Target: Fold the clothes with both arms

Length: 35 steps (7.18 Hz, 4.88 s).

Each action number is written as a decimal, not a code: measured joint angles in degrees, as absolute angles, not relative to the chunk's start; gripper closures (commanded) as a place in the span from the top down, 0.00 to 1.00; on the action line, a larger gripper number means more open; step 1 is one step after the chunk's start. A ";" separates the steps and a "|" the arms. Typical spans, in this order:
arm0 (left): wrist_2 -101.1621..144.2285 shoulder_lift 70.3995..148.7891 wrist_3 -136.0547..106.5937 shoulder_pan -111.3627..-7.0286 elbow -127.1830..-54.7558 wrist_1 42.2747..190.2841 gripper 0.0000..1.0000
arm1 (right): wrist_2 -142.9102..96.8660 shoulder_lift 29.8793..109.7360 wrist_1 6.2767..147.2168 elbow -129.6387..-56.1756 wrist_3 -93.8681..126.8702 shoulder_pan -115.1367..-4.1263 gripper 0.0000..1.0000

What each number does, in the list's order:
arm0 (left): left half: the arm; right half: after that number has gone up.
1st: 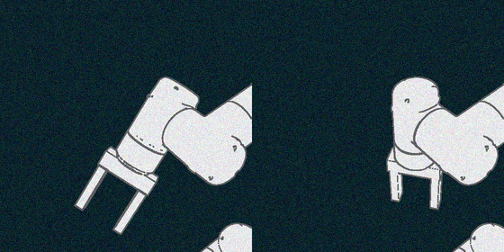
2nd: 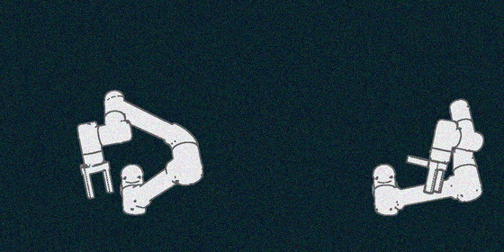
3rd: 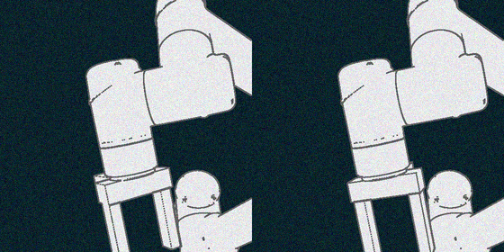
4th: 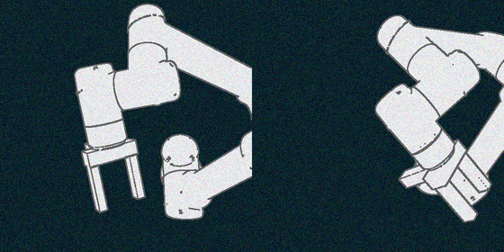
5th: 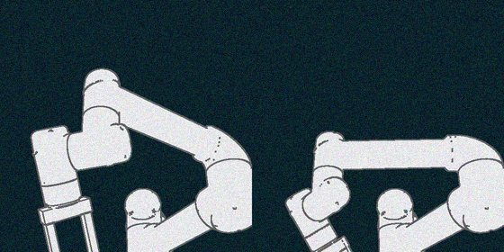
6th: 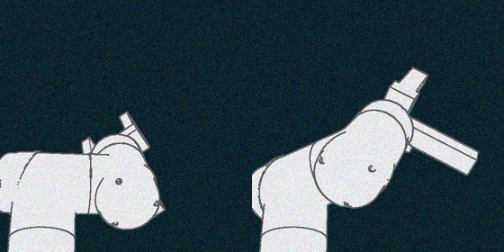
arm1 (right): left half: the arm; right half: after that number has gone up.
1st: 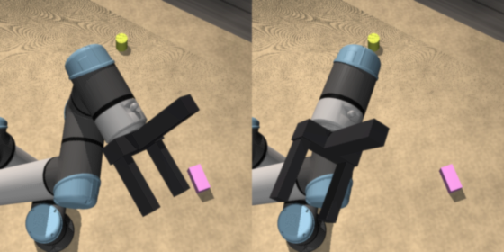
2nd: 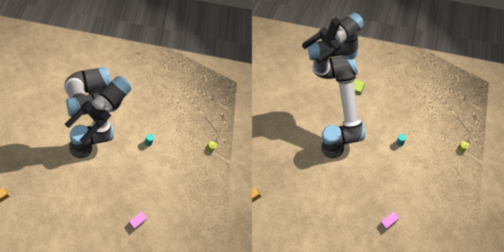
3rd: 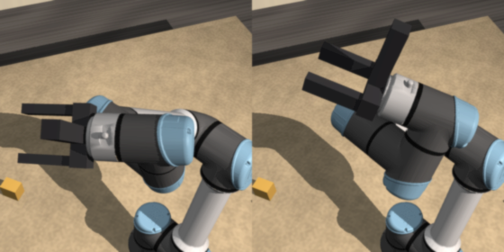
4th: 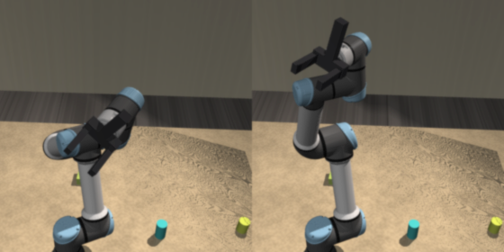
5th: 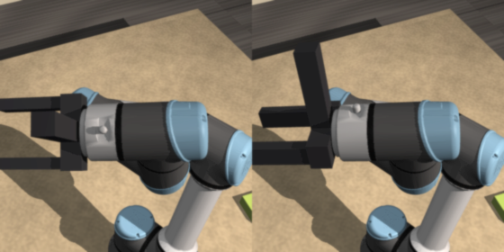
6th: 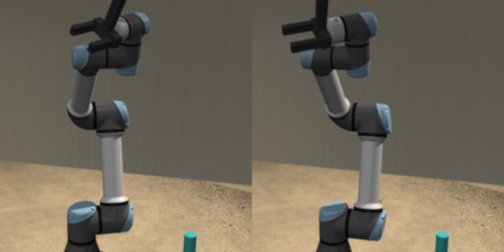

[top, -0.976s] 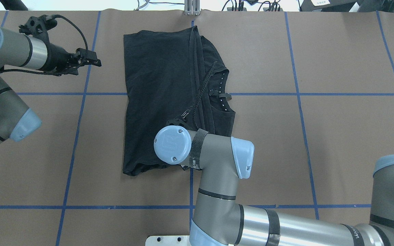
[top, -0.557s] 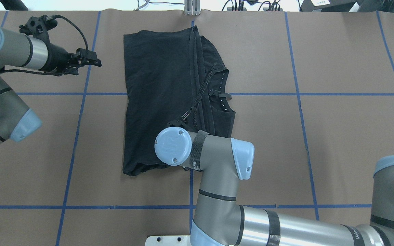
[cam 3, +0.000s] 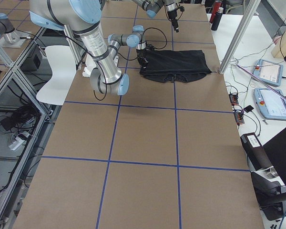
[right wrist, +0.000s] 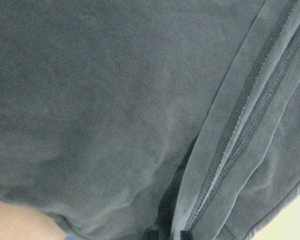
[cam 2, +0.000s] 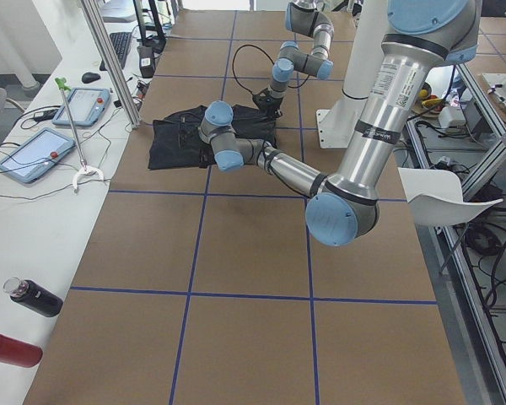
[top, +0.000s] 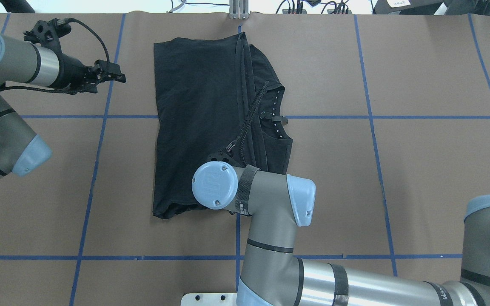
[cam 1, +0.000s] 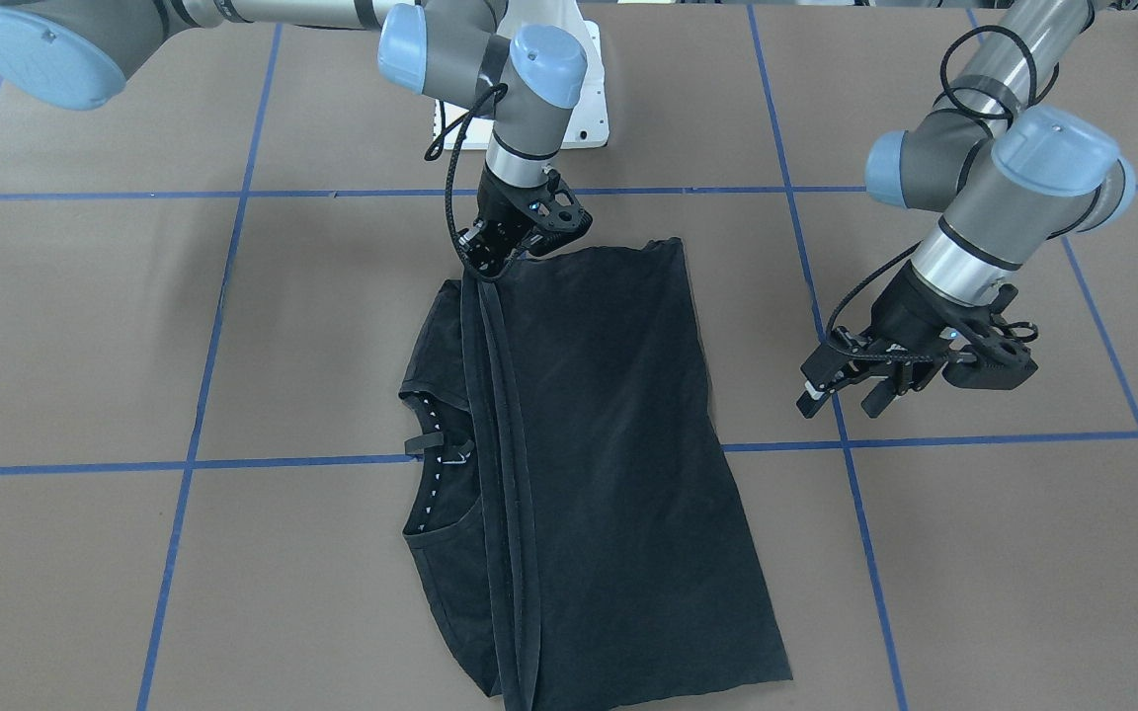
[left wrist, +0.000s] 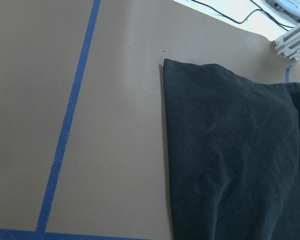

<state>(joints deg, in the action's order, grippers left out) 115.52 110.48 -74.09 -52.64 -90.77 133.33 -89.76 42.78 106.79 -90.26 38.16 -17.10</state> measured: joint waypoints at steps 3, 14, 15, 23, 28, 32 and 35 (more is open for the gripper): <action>115.57 110.48 -74.09 -52.57 -90.77 133.39 0.98 | -90.13 43.02 107.22 -90.83 38.78 -17.38 0.00; 114.26 110.57 -76.26 -52.04 -92.72 133.43 0.98 | -93.05 55.55 105.62 -103.19 56.48 -18.16 0.47; 114.26 110.57 -76.28 -52.03 -92.77 133.42 0.98 | -94.32 56.20 103.56 -103.65 59.07 -18.90 0.48; 113.82 110.57 -76.28 -51.89 -92.90 133.42 0.98 | -95.66 66.33 82.39 -105.94 109.26 -19.55 0.73; 113.82 110.57 -76.52 -51.54 -93.18 133.42 0.98 | -95.15 65.93 82.13 -105.15 114.53 -20.30 0.73; 113.82 110.57 -76.72 -51.37 -93.31 133.38 0.98 | -95.18 65.60 81.06 -104.06 115.63 -20.31 0.76; 113.82 110.57 -76.78 -51.37 -93.50 133.33 0.98 | -95.19 65.46 80.45 -103.66 116.22 -20.08 0.73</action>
